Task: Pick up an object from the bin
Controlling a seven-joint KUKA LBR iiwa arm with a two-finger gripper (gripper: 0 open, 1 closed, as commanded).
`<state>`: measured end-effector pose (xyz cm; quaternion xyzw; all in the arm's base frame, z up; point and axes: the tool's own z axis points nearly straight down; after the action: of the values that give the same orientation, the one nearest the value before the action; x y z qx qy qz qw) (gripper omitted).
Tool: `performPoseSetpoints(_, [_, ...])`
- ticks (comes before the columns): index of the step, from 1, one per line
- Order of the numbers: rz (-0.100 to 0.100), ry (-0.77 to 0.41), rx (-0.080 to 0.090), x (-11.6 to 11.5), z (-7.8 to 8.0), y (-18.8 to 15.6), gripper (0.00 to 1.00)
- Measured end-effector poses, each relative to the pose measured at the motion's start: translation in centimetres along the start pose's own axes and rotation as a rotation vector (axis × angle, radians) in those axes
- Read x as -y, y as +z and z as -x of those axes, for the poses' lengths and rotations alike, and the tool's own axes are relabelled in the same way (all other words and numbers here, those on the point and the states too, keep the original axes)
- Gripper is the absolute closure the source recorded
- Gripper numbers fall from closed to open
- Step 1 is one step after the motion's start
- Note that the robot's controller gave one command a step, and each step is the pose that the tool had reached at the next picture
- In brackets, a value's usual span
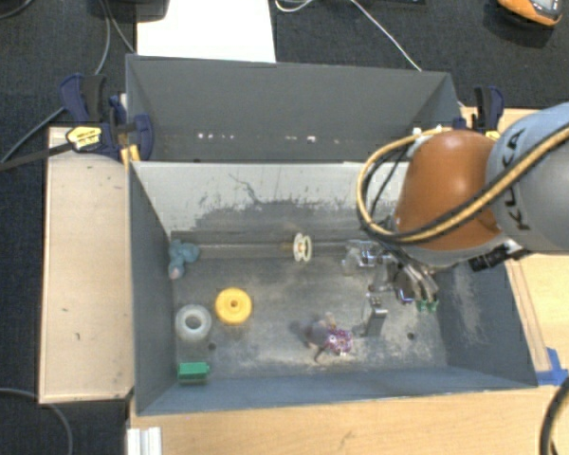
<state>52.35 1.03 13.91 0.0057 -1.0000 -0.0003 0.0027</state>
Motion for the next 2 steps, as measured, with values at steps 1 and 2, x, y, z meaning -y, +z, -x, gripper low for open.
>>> performPoseSetpoints(1, [0.000, 0.000, 0.008, 0.0, 0.2, -0.4, 0.00])
performPoseSetpoints(2, [0.000, -0.114, 0.003, -0.4, -4.1, 6.8, 0.00])
